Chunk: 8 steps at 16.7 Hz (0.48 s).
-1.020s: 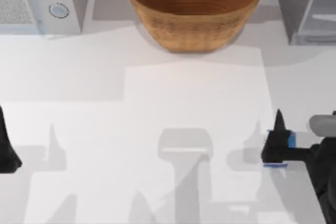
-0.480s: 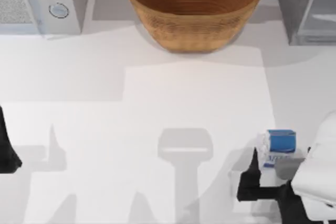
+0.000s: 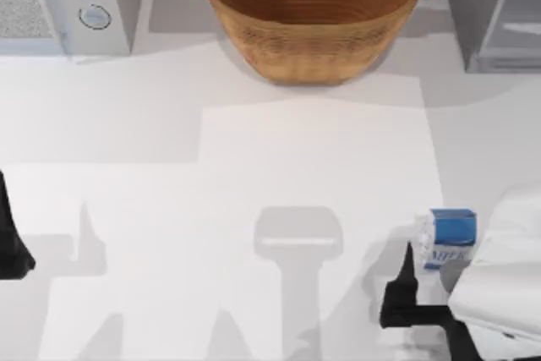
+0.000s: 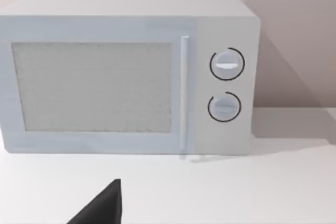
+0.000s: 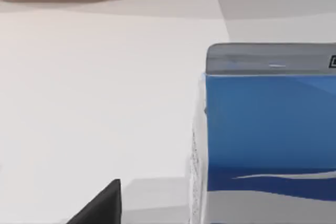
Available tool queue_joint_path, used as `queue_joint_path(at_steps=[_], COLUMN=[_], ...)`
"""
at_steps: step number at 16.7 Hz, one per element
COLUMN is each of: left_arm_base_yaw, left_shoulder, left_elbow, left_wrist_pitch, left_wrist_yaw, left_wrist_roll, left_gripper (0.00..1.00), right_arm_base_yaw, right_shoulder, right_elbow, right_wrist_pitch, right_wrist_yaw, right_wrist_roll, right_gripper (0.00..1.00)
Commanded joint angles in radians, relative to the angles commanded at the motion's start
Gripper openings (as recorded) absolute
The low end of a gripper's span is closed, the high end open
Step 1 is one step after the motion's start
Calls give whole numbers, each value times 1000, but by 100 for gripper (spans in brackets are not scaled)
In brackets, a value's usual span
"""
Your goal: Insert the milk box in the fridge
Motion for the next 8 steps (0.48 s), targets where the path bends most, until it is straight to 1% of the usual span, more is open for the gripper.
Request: queue_joint_path(at_steps=[2,8], left_arm_base_yaw=[0,0], left_shoulder=[0,0], left_elbow=[0,0], left_wrist_pitch=[0,0], left_wrist_yaw=[0,0], left_wrist_roll=[0,0], left_gripper=[100,100], right_arm_base_yaw=[-32,-189], right_shoulder=[10,65], right_elbow=[25,126], right_wrist_pitch=[6,20], right_wrist_yaw=[-32,-179], right_wrist_roll=[-21,-98], right_gripper=[100,100])
